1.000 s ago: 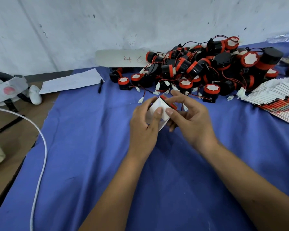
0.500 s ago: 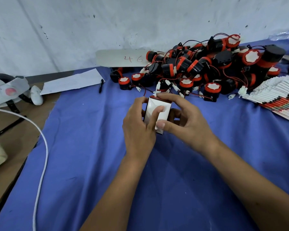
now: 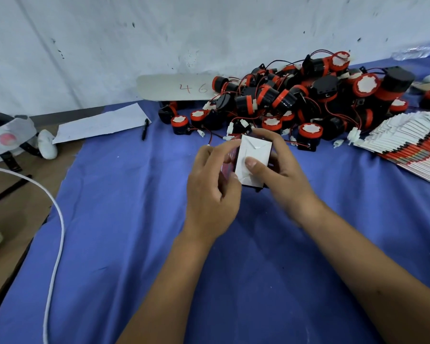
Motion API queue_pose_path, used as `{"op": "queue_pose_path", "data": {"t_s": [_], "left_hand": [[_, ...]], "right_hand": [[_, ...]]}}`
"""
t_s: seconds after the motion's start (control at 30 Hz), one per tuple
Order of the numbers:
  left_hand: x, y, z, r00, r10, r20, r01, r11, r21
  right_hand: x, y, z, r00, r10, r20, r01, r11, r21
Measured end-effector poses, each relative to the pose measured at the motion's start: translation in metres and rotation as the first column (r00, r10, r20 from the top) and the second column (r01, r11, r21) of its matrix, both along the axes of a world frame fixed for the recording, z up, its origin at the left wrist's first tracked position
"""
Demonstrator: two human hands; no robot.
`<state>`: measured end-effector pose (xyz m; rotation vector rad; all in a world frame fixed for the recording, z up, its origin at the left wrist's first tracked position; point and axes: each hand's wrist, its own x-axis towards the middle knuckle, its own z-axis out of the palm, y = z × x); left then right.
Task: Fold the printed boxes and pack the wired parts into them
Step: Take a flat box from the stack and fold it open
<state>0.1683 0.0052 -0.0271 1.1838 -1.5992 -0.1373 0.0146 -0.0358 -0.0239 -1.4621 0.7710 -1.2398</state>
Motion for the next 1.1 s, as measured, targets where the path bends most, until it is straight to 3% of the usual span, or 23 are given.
{"op": "queue_pose_path", "data": {"t_s": [0.1, 0.17, 0.37, 0.77, 0.83, 0.97, 1.1], "left_hand": [[0.011, -0.003, -0.005, 0.986, -0.137, 0.092, 0.127, 0.987, 0.103], [0.015, -0.007, -0.009, 0.977, -0.141, 0.158, 0.117, 0.981, 0.155], [0.011, -0.009, -0.01, 0.978, -0.034, 0.204, 0.03, 0.999, 0.026], [0.004, -0.008, -0.009, 0.978, -0.027, 0.207, 0.022, 0.999, 0.027], [0.005, -0.008, -0.009, 0.98, -0.028, 0.196, 0.025, 0.999, 0.02], [0.008, -0.008, -0.009, 0.99, -0.015, 0.138, 0.013, 1.0, 0.016], [0.007, -0.007, -0.009, 0.987, -0.026, 0.156, 0.025, 1.0, 0.013]], "right_hand": [[-0.002, -0.003, -0.003, 0.999, 0.016, -0.028, -0.015, 0.999, 0.034], [-0.002, -0.003, -0.005, 0.995, 0.028, -0.1, -0.028, 1.0, 0.005], [0.0, -0.004, -0.006, 0.97, 0.004, -0.241, -0.02, 0.998, -0.064], [0.001, -0.006, -0.006, 0.958, -0.08, -0.275, 0.059, 0.995, -0.083], [-0.001, -0.007, -0.006, 0.983, -0.018, -0.184, 0.023, 1.0, 0.022], [-0.014, -0.011, 0.001, 0.976, 0.141, 0.164, -0.173, 0.963, 0.206], [-0.015, -0.012, 0.003, 0.975, 0.134, 0.175, -0.17, 0.962, 0.213]]}}
